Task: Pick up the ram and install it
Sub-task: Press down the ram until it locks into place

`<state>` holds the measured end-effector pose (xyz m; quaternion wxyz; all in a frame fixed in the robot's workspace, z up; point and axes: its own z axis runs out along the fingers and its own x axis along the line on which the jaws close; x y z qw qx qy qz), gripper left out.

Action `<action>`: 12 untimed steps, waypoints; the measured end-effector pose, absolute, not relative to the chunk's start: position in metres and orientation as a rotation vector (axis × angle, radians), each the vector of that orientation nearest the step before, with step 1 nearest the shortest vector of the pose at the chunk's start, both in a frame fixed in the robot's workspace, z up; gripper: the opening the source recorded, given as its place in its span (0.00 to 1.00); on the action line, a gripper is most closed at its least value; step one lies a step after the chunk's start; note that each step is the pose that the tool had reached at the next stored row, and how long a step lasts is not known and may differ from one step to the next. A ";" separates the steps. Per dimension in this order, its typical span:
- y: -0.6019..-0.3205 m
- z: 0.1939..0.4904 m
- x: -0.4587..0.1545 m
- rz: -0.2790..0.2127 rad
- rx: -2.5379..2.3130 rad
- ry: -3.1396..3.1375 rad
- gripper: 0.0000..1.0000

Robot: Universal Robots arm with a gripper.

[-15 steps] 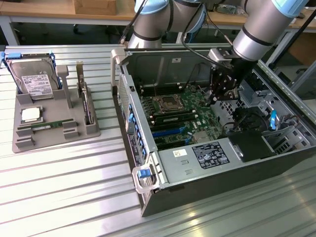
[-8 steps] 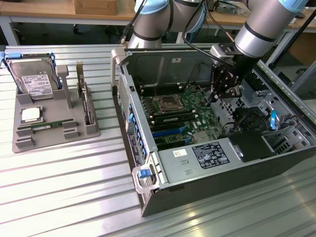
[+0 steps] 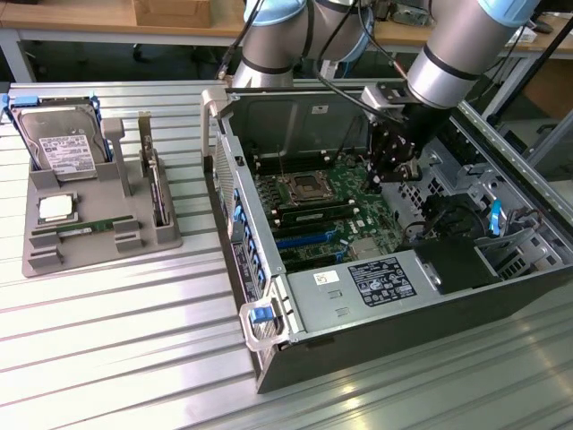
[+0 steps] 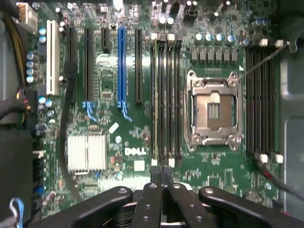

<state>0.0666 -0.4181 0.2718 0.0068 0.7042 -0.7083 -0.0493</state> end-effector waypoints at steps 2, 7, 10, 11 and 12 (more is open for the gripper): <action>-0.418 0.260 0.063 -0.154 2.203 -2.215 0.11; -0.417 0.235 0.057 -0.154 2.203 -2.215 0.11; -0.418 0.234 0.057 -0.154 2.203 -2.215 0.11; -0.419 0.233 0.057 -0.154 2.203 -2.215 0.11; -0.420 0.232 0.057 -0.154 2.203 -2.215 0.11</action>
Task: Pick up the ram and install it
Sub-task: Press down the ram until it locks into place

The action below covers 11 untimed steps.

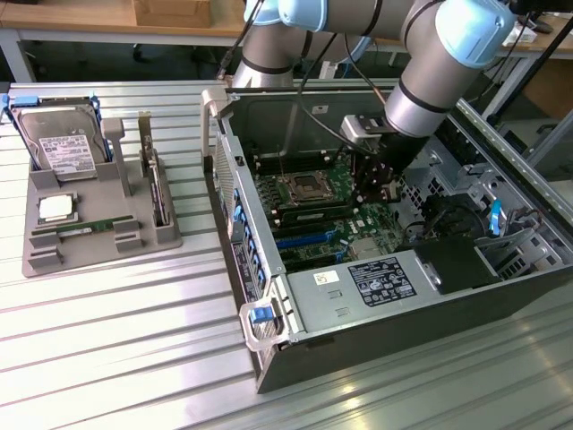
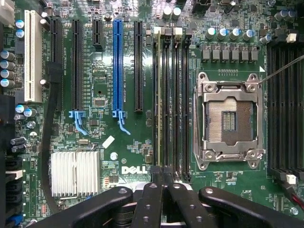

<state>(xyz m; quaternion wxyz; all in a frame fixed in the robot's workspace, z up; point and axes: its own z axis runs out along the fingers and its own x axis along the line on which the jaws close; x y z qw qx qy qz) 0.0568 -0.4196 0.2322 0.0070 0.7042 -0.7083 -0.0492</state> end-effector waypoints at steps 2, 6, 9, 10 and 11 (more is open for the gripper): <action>-0.421 0.231 0.057 -0.154 2.203 -2.215 0.11; -0.421 0.249 0.056 -0.154 2.204 -2.215 0.11; -0.421 0.249 0.041 -0.152 2.204 -2.216 0.11; -0.421 0.249 0.033 -0.151 2.205 -2.216 0.11; -0.421 0.249 0.025 -0.150 2.205 -2.217 0.11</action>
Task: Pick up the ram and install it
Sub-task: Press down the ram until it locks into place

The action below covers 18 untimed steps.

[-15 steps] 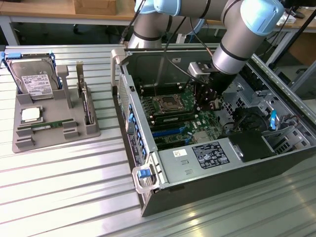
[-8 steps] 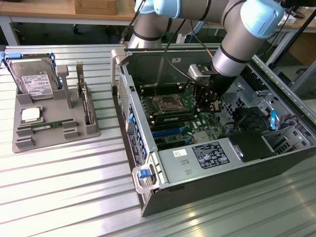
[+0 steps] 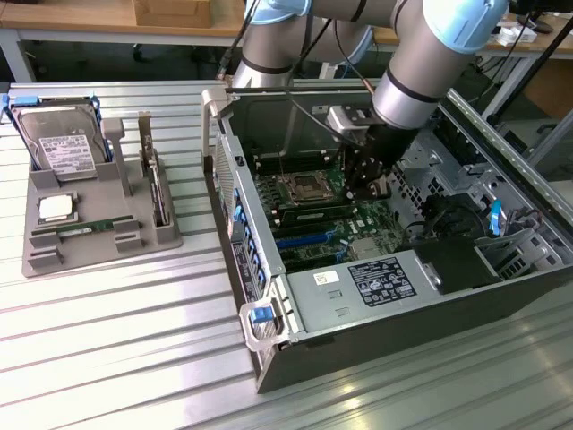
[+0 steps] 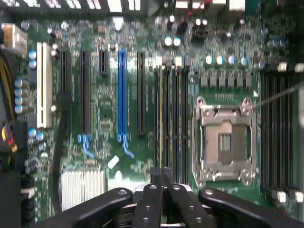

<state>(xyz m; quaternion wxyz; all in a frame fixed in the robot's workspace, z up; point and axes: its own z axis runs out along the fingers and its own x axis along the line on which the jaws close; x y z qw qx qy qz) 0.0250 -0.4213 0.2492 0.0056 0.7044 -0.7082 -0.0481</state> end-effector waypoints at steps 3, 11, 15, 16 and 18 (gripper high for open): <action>-0.421 0.249 0.003 -0.149 2.206 -2.218 0.11; -0.421 0.240 -0.061 -0.143 2.209 -2.220 0.11; -0.421 0.231 -0.061 -0.143 2.208 -2.220 0.11; -0.421 0.232 -0.061 -0.144 2.209 -2.221 0.11; -0.421 0.232 -0.061 -0.143 2.209 -2.220 0.11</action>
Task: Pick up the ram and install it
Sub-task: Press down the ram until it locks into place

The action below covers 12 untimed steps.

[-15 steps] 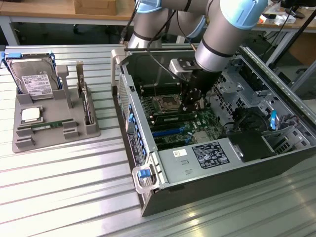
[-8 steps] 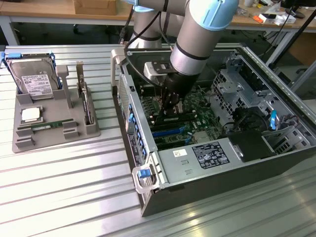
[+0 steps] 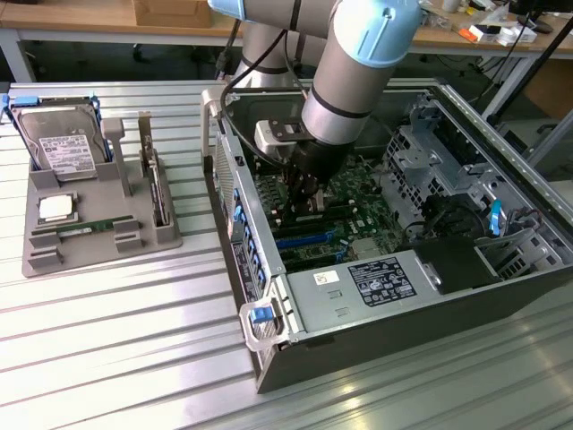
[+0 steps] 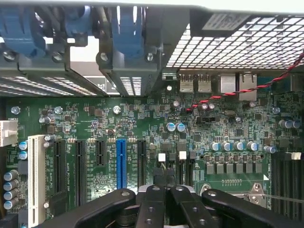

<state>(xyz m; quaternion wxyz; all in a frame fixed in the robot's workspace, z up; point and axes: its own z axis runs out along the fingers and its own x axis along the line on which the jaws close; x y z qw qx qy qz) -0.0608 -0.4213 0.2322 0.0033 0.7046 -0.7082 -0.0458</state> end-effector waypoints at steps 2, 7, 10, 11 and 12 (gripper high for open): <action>-0.421 0.234 -0.061 -0.143 2.209 -2.220 0.11; -0.415 0.240 -0.061 -0.135 2.206 -2.217 0.11; -0.413 0.239 -0.062 -0.132 2.205 -2.216 0.11; -0.415 0.239 -0.063 -0.131 2.204 -2.216 0.11; -0.416 0.239 -0.063 -0.130 2.204 -2.215 0.11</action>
